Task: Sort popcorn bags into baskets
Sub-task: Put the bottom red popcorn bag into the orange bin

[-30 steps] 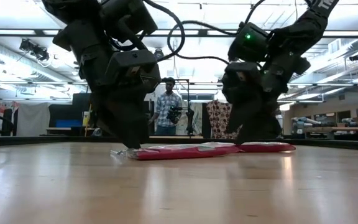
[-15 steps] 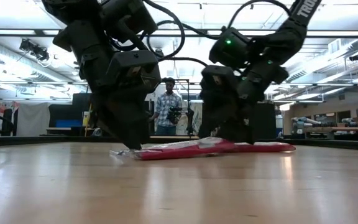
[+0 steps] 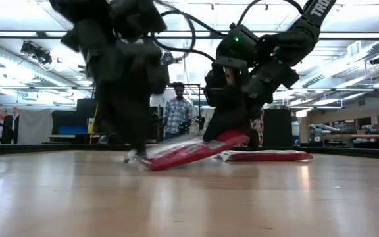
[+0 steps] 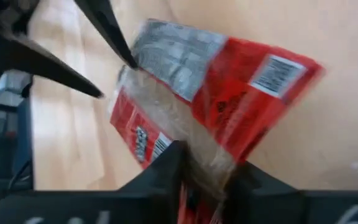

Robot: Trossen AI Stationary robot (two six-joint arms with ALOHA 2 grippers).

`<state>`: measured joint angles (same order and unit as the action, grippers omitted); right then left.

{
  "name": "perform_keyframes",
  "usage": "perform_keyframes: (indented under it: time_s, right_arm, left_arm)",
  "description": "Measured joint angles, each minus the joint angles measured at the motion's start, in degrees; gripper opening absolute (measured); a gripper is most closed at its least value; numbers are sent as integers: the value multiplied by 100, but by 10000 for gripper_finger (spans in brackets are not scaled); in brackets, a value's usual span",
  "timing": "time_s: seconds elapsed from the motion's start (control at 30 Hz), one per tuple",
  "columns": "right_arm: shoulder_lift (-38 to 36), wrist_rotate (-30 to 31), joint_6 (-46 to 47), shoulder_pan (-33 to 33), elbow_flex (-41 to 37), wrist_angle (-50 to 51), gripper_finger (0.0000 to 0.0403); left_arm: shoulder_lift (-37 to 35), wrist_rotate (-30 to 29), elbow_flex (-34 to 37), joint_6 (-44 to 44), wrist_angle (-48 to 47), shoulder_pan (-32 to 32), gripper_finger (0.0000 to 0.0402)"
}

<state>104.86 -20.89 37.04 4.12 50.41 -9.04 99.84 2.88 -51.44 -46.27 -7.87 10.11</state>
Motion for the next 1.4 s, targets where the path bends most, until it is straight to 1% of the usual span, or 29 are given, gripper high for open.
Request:
perform_keyframes:
  time_s: [0.1, 0.2, 0.3, 0.4, 0.47, 0.57, 0.67, 0.8, 0.93, 1.0, 1.2, 1.33, 1.4]
  right_arm:
    - [-19, -252, -56, 2, 4, 3, 60]
    - [-145, -620, -200, 3, 4, 165, 42]
    - [-439, -1056, -593, 11, 4, 434, 39]
    - [-937, -1752, -1322, -14, 4, 781, 39]
    - [-1356, -2261, -1811, -78, 9, 1226, 39]
    - [-2049, -2762, -2339, -200, 13, 2178, 38]
    - [-2719, -2821, -2775, -377, 17, 3401, 38]
    - [-3424, -2599, -3344, -663, 15, 5075, 39]
    - [-3847, -2241, -3704, -964, 14, 6638, 39]
    - [-3974, -2224, -3773, -1089, -1, 7193, 39]
    - [-4262, -2170, -3849, -1513, -348, 8219, 39]
    - [-4411, -1881, -3298, -1763, -717, 8192, 47]
    - [-4430, -1868, -3198, -1853, -855, 8246, 59]
  left_arm:
    - [-473, 303, -75, 334, 13, -96, 172]
    - [-988, 476, -83, 520, -101, -198, 172]
    - [-1408, 253, -77, 628, -384, -287, 172]
    - [-1664, -144, -88, 748, -581, -346, 172]
    - [-1701, -275, -81, 821, -612, -391, 172]
    - [-1730, -312, -81, 855, -609, -435, 172]
    - [-1730, -342, -66, 924, -613, -495, 172]
    - [-1730, -415, -64, 1091, -619, -561, 172]
    - [-1730, -462, -64, 1104, -619, -650, 172]
    - [-1730, -479, -64, 1105, -606, -702, 172]
    - [-1729, -482, -64, 1250, -600, -772, 172]
    - [-1730, -479, -64, 1247, -597, -770, 172]
    - [-1730, -479, -64, 1244, -597, -767, 172]
